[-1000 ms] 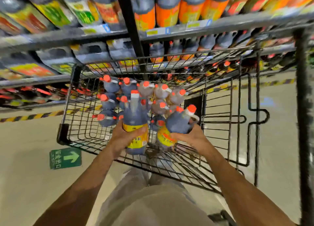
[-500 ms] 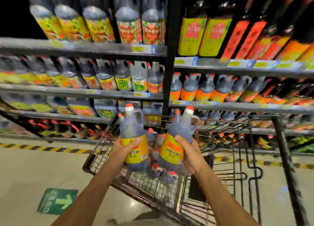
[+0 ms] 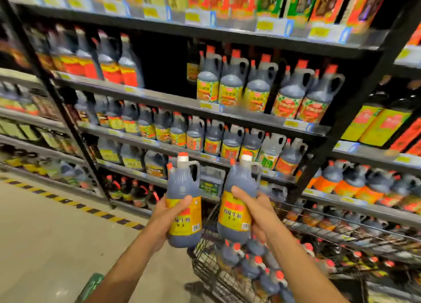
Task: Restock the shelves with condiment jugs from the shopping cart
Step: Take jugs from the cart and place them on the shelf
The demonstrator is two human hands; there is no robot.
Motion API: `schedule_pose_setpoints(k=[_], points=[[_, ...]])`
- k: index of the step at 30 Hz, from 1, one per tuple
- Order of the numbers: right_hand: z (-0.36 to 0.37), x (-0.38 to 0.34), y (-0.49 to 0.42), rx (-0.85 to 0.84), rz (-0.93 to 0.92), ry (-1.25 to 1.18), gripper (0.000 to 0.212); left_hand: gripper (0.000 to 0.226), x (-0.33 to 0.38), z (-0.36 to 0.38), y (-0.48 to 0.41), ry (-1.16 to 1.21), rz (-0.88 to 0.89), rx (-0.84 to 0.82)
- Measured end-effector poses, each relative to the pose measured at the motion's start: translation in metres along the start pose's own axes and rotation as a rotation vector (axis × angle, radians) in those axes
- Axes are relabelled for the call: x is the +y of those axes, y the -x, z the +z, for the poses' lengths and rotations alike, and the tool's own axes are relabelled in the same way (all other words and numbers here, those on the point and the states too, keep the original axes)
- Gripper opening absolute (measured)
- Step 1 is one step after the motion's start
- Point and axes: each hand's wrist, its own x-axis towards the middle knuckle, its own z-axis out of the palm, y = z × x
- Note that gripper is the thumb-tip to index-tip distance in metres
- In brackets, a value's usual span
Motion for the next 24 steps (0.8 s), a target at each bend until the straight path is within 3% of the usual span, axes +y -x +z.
schedule_pose_setpoints(k=[4, 7, 18, 20, 24], points=[[0.082, -0.002, -0.008, -0.074, 0.007, 0.046, 0.027, 0.094, 0.026, -0.077, 0.007, 0.029, 0.015, 0.079], [0.134, -0.004, -0.018, -0.128, 0.023, 0.076, 0.024, 0.100, 0.040, -0.126, 0.008, 0.052, 0.017, 0.155], [0.259, -0.015, -0.097, -0.230, 0.010, 0.121, 0.058, 0.080, 0.098, -0.216, -0.047, 0.090, 0.108, 0.202], [0.274, -0.018, -0.118, -0.232, -0.013, 0.114, 0.056, 0.083, 0.110, -0.227, -0.072, 0.057, 0.124, 0.186], [0.299, -0.037, -0.164, -0.224, -0.069, 0.092, 0.031, 0.092, 0.142, -0.236, -0.128, -0.011, 0.144, 0.201]])
